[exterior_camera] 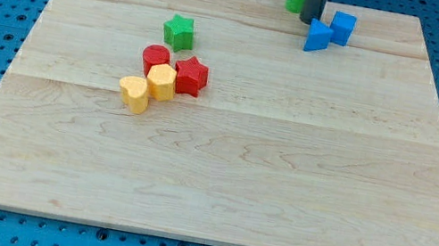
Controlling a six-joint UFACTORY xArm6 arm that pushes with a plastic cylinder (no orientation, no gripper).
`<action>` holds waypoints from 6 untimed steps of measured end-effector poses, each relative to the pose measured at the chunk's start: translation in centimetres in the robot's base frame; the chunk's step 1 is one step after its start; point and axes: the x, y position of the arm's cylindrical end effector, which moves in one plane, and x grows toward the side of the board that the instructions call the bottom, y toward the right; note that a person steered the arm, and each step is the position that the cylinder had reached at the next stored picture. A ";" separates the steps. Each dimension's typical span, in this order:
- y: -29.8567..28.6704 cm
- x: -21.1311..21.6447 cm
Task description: Nudge the green star down a bit
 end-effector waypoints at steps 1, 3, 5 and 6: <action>1.5 -3.6; -11.3 0.3; -24.8 6.6; -27.3 3.0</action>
